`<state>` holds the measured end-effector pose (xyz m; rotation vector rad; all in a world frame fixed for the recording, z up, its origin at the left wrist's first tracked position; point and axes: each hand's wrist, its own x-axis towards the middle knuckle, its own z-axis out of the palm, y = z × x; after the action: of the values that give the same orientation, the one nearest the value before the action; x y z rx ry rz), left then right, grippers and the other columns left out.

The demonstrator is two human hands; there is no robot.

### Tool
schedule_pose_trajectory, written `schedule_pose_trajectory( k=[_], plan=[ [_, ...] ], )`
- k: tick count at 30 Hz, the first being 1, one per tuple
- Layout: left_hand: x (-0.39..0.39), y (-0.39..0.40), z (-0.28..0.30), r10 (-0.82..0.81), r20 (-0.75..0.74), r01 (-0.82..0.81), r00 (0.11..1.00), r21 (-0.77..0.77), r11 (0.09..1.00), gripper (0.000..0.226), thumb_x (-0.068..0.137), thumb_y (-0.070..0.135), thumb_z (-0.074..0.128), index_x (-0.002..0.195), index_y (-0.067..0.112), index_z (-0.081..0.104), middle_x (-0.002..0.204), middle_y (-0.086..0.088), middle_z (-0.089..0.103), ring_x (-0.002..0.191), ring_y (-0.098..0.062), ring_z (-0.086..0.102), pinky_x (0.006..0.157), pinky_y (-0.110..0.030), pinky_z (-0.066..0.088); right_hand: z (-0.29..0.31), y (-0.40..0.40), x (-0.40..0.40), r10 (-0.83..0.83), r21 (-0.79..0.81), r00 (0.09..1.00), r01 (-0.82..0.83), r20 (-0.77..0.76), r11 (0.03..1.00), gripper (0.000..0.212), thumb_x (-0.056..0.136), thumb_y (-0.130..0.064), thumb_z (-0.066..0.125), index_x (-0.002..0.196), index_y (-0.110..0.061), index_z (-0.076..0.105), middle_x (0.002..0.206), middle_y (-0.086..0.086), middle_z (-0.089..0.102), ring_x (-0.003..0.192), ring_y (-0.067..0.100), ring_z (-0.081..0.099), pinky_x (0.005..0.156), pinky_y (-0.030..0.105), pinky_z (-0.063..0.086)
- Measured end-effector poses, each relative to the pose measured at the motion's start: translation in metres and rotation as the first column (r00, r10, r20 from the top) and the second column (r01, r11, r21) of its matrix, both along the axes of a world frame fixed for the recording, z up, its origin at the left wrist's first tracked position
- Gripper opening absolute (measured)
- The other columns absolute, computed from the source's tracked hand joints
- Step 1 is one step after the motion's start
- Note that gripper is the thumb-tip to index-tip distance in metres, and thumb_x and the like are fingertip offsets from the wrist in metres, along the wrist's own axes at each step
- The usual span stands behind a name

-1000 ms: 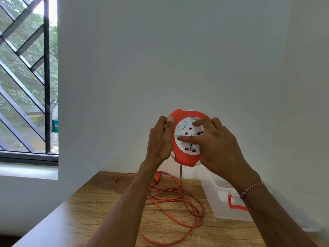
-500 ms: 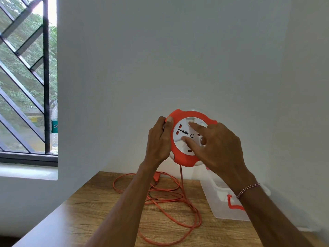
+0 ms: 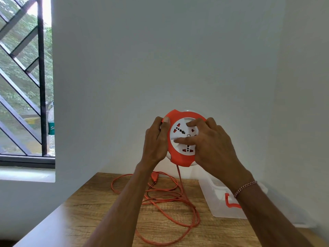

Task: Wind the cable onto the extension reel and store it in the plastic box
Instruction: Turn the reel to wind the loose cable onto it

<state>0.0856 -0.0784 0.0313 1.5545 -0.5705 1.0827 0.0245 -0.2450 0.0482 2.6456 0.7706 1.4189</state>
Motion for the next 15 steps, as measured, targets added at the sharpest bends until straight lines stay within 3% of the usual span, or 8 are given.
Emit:
schedule_pose_trajectory(
  k=[5,8,11,15],
  plan=[
    [-0.001,0.001,0.0,-0.018,0.013,0.018,1.0,-0.013,1.0,0.036,0.101,0.045,0.038,0.087,0.015,0.053,0.073,0.002,0.066,0.055,-0.015,0.065,0.048,-0.025,0.054,-0.005,0.001,0.001,-0.055,0.154,0.995,0.042,0.081,0.987,0.061,0.076,-0.054,0.064,0.133,-0.04,0.049,0.119,0.009,0.06,0.103,0.027,0.054,0.079,0.038,0.053],
    [-0.001,0.001,0.0,-0.005,0.008,0.006,1.0,-0.011,1.0,0.029,0.101,0.043,0.038,0.089,0.023,0.055,0.077,0.011,0.069,0.06,-0.012,0.068,0.049,-0.019,0.053,-0.002,0.004,-0.002,-0.037,0.283,0.998,0.018,0.06,0.959,0.065,0.081,-0.066,0.051,0.134,-0.028,0.052,0.114,0.005,0.069,0.094,0.025,0.066,0.079,0.038,0.057],
    [-0.002,-0.001,0.0,-0.004,-0.011,0.004,1.0,-0.006,1.0,0.023,0.1,0.042,0.038,0.092,0.027,0.054,0.081,0.024,0.069,0.066,-0.006,0.07,0.052,-0.014,0.053,0.002,0.003,-0.004,0.008,0.257,0.999,-0.02,0.047,0.966,0.059,0.085,-0.057,0.054,0.131,-0.019,0.056,0.114,0.006,0.069,0.099,0.028,0.065,0.084,0.041,0.055],
    [-0.001,0.0,-0.001,-0.002,-0.001,0.002,1.0,0.0,1.0,0.024,0.1,0.042,0.038,0.092,0.025,0.055,0.079,0.021,0.069,0.064,-0.007,0.069,0.053,-0.017,0.056,0.005,-0.004,-0.004,0.099,0.192,0.987,-0.123,0.126,0.974,0.036,0.082,-0.029,0.07,0.115,-0.015,0.068,0.112,0.012,0.067,0.098,0.029,0.059,0.078,0.041,0.057]
  ],
)
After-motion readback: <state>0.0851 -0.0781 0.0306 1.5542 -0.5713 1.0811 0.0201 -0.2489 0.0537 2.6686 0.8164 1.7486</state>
